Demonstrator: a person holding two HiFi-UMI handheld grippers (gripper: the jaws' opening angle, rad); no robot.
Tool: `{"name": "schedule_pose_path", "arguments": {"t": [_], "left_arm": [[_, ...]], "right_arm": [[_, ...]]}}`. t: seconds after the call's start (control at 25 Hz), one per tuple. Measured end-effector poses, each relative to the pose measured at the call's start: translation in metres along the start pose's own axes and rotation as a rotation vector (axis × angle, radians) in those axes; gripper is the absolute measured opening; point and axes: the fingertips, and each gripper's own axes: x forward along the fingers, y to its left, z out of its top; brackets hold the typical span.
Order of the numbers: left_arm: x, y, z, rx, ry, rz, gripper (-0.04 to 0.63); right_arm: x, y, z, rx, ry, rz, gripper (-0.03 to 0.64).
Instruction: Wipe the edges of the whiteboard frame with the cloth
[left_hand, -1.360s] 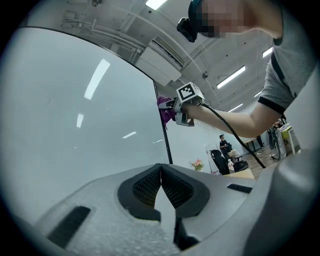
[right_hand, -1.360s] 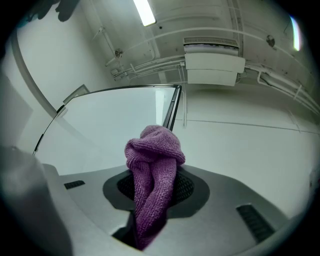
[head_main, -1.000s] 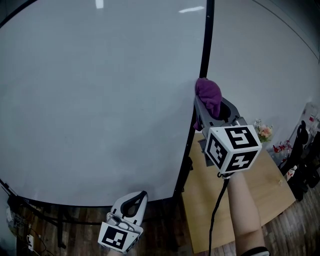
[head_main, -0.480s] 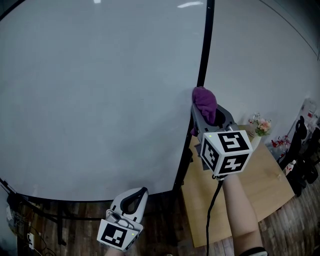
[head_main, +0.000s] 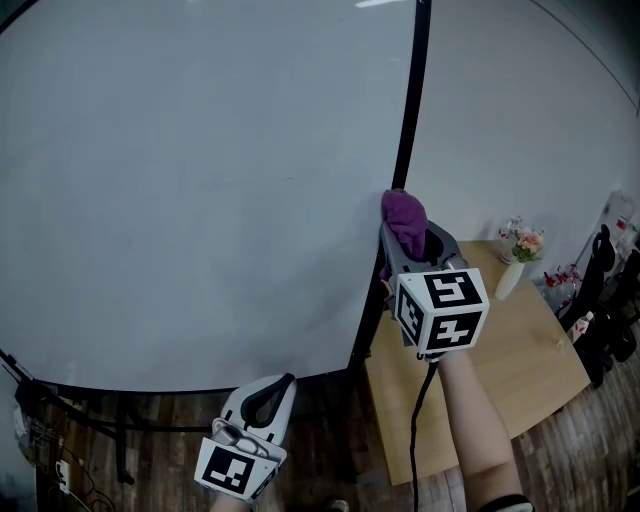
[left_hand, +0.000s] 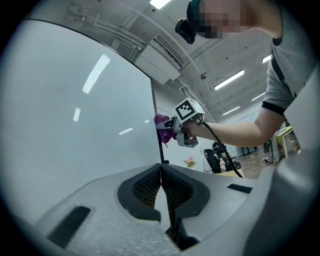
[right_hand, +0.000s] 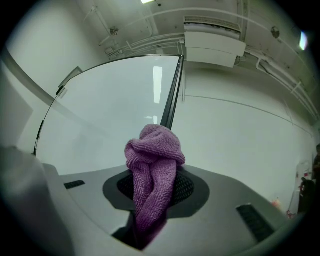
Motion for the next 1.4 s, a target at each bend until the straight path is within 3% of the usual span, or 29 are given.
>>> {"name": "schedule_pose_path", "arguments": {"t": [0.92, 1.4], "left_arm": [[-0.029, -0.011, -0.030, -0.024, 0.046, 0.004, 0.017], [-0.037, -0.017, -0.045, -0.048, 0.097, 0.003, 0.017]], "right_arm": [[-0.013, 0.029, -0.106, 0.039, 0.200, -0.005, 0.106], [-0.019, 0.039, -0.130, 0.052, 0.193, -0.020, 0.106]]}}
